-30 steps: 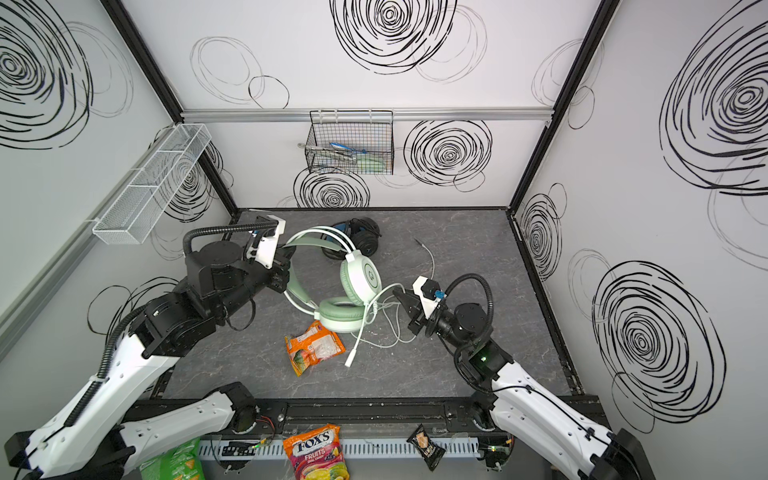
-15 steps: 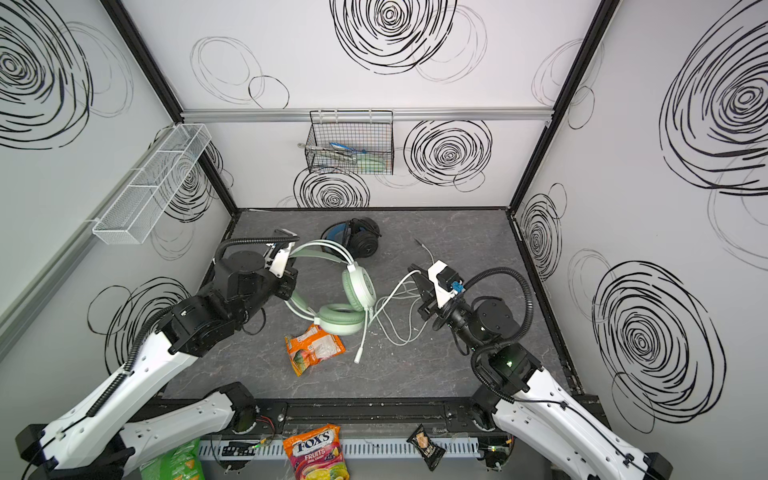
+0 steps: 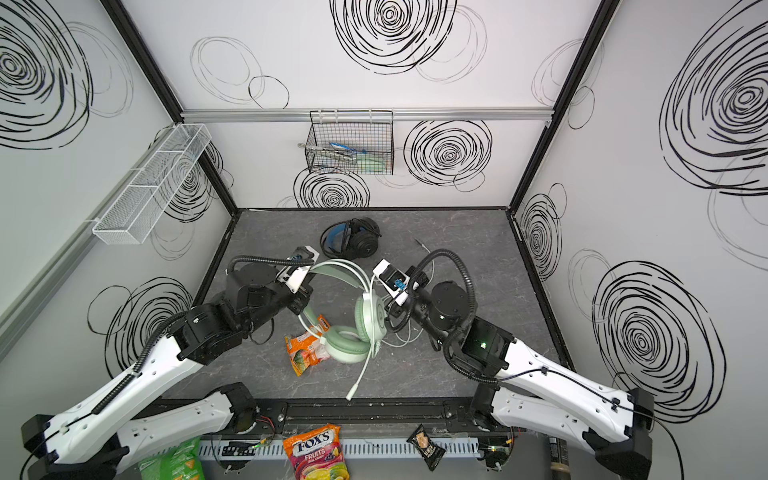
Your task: Wrap the headphones
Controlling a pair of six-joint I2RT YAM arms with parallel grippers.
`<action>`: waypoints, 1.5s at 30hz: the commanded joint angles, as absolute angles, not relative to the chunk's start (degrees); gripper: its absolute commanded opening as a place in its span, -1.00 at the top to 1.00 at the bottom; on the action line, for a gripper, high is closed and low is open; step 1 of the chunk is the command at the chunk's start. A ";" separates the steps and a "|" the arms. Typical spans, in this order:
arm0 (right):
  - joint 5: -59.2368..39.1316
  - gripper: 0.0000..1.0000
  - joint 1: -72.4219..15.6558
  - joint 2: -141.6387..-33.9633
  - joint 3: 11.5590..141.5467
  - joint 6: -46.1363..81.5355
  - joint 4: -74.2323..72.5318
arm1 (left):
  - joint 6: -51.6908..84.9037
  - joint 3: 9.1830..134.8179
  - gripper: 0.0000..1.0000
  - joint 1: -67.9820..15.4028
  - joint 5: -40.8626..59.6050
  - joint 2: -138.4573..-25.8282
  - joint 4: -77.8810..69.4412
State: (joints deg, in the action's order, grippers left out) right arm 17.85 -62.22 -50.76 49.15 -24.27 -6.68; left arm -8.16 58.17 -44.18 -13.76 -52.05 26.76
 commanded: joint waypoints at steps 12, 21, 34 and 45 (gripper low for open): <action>23.39 1.00 -62.58 -52.34 50.65 -27.25 -10.40 | -5.93 55.73 1.00 -48.44 2.36 -46.93 18.57; 18.81 0.67 -61.54 -48.32 46.45 -25.68 -14.57 | -1.26 54.11 1.00 -48.91 9.53 -44.33 15.34; 14.02 0.40 -60.23 -44.77 41.53 -23.54 -18.48 | 6.42 52.73 1.00 -49.07 14.81 -41.53 7.88; 9.79 0.37 -56.31 -45.20 37.68 -20.18 -22.55 | 15.55 51.95 1.00 -49.21 14.68 -41.12 -1.48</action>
State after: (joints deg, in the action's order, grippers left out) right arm 11.44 -57.21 -45.54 38.41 -21.41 -18.83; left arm 8.99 51.70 -48.77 12.95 -42.39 9.96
